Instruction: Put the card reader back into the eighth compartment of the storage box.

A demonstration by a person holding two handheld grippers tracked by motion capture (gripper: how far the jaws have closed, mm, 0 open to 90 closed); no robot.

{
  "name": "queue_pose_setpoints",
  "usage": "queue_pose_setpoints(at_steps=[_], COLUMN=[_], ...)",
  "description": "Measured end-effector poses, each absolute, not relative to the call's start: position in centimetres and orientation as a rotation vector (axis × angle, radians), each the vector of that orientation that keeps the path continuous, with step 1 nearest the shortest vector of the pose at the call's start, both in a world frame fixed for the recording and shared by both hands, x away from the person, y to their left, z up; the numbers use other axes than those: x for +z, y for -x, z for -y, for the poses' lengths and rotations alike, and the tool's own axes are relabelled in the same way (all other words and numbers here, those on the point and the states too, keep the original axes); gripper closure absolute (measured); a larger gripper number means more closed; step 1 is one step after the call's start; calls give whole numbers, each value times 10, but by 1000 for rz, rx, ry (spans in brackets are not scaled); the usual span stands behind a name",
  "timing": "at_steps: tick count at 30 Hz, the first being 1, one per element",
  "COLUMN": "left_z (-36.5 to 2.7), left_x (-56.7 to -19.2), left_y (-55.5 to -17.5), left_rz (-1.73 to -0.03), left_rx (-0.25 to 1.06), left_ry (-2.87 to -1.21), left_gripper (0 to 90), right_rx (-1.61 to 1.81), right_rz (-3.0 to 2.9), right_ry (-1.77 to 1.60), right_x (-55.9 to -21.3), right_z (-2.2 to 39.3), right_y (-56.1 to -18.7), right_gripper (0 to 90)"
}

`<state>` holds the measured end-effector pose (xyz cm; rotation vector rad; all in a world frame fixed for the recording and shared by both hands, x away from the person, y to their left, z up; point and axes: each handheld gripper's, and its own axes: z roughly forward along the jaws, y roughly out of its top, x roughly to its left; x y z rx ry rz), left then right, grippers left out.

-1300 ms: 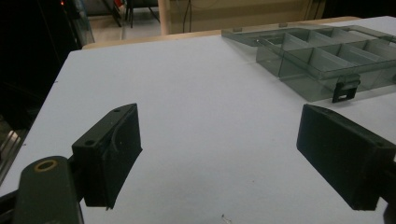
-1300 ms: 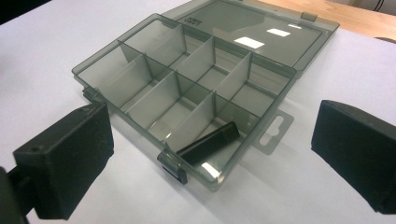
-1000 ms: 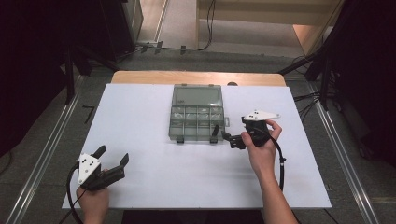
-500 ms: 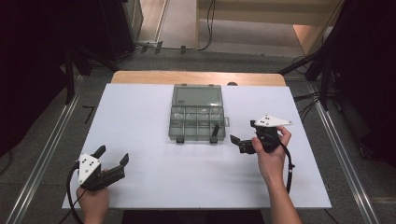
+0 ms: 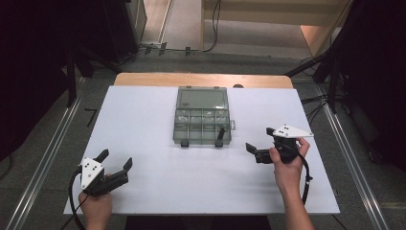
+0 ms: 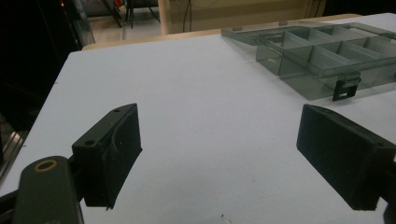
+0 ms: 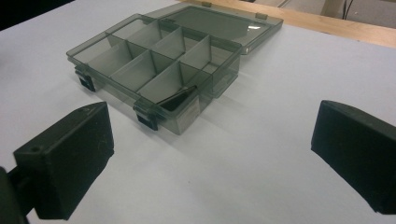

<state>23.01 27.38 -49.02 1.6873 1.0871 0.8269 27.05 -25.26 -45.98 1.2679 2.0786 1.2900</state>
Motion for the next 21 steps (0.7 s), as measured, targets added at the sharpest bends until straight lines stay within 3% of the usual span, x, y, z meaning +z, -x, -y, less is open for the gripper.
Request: queue_pose_setpoints(at_steps=[21], left_z=[-274], left_x=[-490], left_y=[-230], left_rz=[-1088], left_rx=[828], left_ry=[-1692], left_gripper=[142], right_rx=[1293], right_rz=[-2031], right_ry=[-1281], right_x=[-465], right_z=[278], right_y=[-250], right_gripper=[0])
